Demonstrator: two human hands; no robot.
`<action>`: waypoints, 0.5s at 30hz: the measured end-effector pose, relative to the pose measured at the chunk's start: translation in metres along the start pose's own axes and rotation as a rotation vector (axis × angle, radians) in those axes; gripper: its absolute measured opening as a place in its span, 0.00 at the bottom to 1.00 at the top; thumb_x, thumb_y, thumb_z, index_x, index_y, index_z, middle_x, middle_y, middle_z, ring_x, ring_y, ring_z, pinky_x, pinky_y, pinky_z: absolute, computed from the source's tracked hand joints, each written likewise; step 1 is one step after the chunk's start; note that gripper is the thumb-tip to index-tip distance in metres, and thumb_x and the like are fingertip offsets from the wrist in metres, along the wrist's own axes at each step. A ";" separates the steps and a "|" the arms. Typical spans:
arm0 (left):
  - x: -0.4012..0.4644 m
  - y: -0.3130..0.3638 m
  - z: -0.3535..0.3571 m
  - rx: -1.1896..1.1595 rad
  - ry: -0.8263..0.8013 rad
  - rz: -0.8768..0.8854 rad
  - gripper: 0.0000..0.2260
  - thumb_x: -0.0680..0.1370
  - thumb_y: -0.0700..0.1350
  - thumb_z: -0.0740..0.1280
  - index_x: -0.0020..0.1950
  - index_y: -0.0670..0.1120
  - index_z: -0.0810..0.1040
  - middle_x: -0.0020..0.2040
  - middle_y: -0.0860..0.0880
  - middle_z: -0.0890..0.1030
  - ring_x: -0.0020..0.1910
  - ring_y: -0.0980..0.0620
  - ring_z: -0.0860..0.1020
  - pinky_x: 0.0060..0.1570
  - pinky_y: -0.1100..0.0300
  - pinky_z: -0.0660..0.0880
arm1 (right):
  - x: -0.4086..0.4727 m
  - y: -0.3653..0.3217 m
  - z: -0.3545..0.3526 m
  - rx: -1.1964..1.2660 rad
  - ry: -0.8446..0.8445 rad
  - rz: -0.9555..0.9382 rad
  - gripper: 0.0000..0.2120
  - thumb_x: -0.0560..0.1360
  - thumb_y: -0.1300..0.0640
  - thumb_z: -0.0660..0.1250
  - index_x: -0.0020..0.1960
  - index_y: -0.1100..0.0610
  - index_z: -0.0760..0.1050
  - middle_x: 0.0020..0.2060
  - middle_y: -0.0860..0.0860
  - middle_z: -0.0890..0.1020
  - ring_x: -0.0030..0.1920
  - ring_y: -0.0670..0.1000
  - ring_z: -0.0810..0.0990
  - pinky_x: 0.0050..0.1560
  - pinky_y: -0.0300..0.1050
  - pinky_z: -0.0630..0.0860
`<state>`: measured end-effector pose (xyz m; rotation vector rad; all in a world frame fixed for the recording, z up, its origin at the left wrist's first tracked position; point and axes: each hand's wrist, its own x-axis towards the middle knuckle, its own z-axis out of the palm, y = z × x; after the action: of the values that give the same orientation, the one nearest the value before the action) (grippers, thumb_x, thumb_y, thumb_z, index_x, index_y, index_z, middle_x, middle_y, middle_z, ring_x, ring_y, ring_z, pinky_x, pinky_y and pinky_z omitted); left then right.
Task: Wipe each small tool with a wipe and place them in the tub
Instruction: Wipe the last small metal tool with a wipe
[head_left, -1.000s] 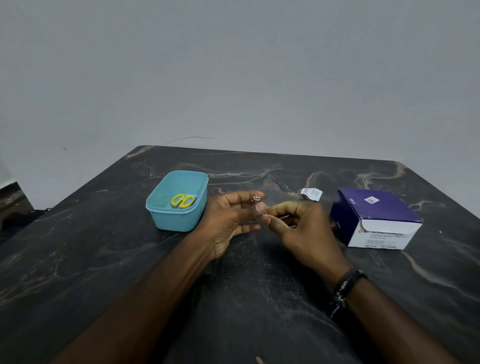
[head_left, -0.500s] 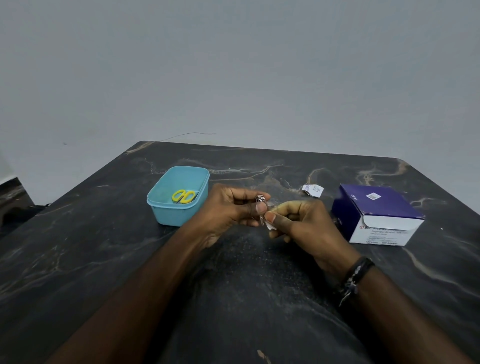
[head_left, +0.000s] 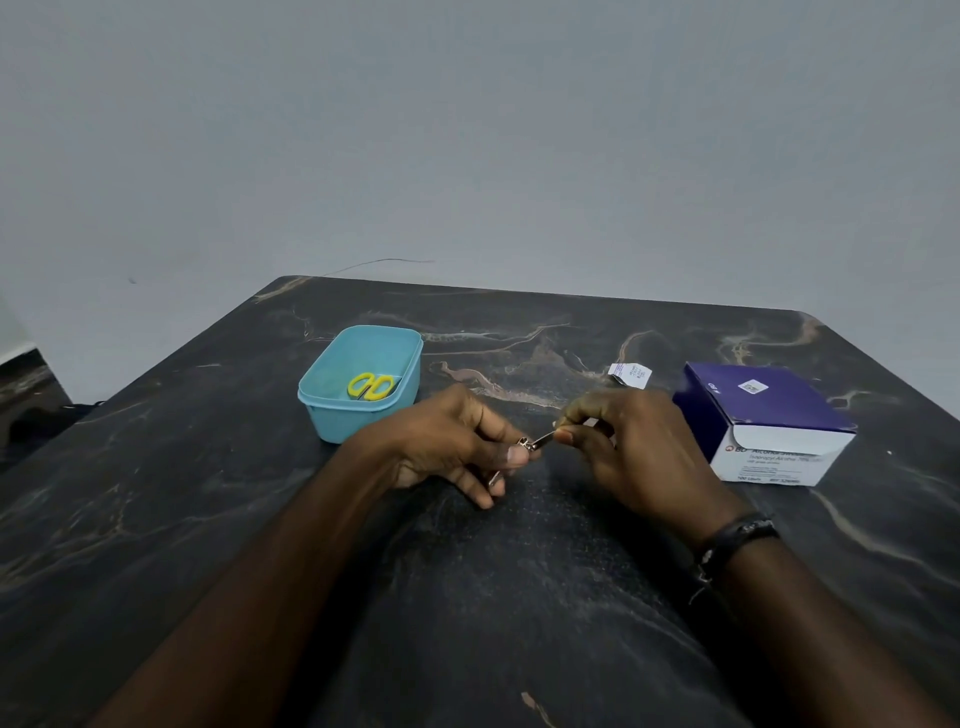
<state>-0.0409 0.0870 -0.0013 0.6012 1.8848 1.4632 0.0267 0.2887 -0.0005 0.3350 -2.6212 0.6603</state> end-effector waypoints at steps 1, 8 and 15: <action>0.000 0.000 0.000 0.010 -0.012 -0.008 0.11 0.76 0.38 0.68 0.57 0.34 0.80 0.33 0.47 0.79 0.32 0.53 0.79 0.32 0.59 0.80 | 0.000 0.000 0.000 -0.011 0.021 -0.033 0.03 0.75 0.55 0.71 0.42 0.51 0.83 0.36 0.46 0.83 0.37 0.45 0.78 0.39 0.47 0.77; 0.000 0.000 0.003 -0.009 -0.030 -0.009 0.11 0.78 0.43 0.67 0.55 0.38 0.81 0.38 0.45 0.79 0.30 0.54 0.77 0.31 0.57 0.80 | 0.001 0.005 -0.002 -0.019 0.133 -0.193 0.05 0.75 0.55 0.69 0.44 0.52 0.83 0.39 0.45 0.84 0.39 0.46 0.81 0.38 0.49 0.78; 0.003 0.001 0.011 -0.118 -0.032 0.097 0.12 0.78 0.45 0.65 0.53 0.37 0.80 0.36 0.43 0.79 0.29 0.51 0.78 0.33 0.55 0.81 | 0.003 0.002 0.004 0.186 0.286 -0.032 0.06 0.75 0.61 0.71 0.50 0.55 0.84 0.43 0.44 0.84 0.39 0.38 0.81 0.40 0.32 0.75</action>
<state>-0.0352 0.0965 -0.0022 0.6634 1.7529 1.6047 0.0225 0.2882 -0.0032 0.3106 -2.2852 0.8750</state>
